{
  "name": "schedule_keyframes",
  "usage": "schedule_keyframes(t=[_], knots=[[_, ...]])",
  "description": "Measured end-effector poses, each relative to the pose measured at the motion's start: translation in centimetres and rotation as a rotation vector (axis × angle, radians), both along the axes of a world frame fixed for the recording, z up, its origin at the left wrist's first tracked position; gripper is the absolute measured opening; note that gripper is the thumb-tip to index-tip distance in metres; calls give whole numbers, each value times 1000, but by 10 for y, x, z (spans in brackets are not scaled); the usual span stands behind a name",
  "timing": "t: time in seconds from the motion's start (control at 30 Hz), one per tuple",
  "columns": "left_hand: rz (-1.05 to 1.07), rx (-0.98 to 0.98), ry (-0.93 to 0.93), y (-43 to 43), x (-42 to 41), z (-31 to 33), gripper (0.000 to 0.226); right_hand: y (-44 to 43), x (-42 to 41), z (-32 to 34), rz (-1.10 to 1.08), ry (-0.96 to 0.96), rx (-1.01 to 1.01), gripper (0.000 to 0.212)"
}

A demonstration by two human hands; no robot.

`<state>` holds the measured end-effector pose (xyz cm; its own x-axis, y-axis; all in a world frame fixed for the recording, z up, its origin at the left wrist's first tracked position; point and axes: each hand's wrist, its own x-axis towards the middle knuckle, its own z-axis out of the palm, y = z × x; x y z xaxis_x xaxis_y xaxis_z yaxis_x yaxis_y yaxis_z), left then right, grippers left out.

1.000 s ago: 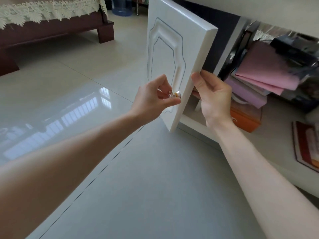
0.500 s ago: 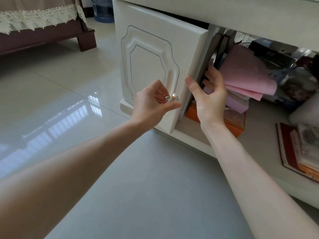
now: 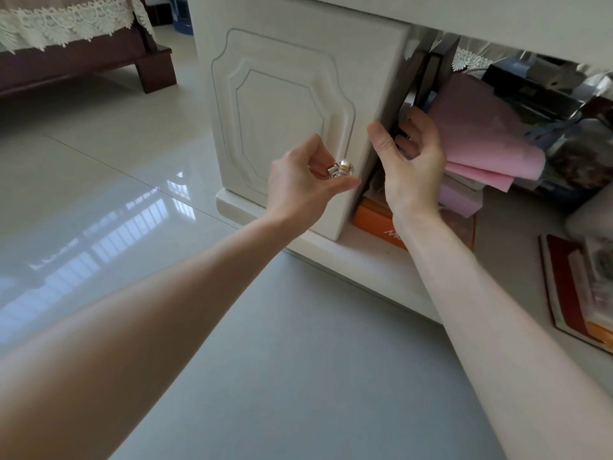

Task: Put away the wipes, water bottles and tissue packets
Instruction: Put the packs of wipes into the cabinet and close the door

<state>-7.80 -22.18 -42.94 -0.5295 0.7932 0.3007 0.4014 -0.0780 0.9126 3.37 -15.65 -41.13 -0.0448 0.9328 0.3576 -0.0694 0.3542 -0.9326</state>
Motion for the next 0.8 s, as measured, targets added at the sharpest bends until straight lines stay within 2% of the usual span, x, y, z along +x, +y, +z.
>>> schedule_keyframes(t=[0.8], knots=[[-14, -25, -52, 2, 0, 0, 39, 6, -2, -5, -15, -15, -19, 61]])
